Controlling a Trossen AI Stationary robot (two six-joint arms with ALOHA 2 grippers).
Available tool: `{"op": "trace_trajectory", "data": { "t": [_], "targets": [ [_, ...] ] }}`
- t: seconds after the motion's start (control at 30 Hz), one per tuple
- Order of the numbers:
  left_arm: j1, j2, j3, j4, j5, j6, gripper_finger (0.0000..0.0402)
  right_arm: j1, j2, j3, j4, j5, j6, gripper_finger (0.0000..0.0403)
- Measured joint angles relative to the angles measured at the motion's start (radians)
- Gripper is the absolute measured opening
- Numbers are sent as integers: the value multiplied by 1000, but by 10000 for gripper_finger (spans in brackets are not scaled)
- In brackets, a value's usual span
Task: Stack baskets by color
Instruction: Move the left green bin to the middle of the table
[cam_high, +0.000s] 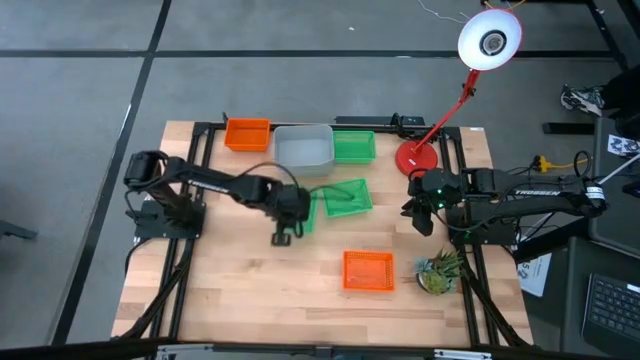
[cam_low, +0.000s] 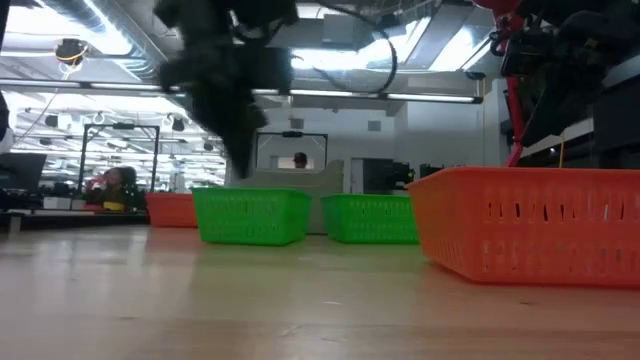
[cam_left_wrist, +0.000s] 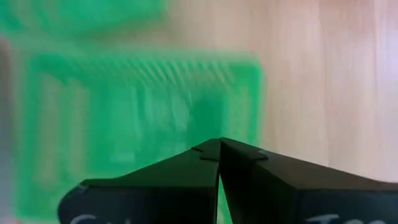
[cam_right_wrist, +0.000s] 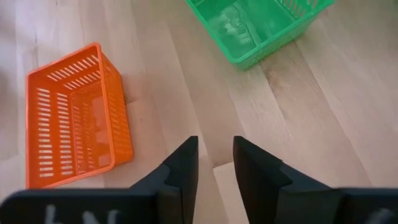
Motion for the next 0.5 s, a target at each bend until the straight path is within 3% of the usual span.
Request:
{"op": "trace_trajectory", "data": {
  "t": [0.23,0.37,0.5],
  "targets": [
    [-97,0,-72,-175,-46,-190,0,0,0,0,4,0,0,100],
    [-123,0,-79,-350,-218,-264,0,0,0,0,6,0,3,100],
    [-123,-18,-78,-413,-390,-276,0,0,0,0,12,0,3,100]
  ]
}}
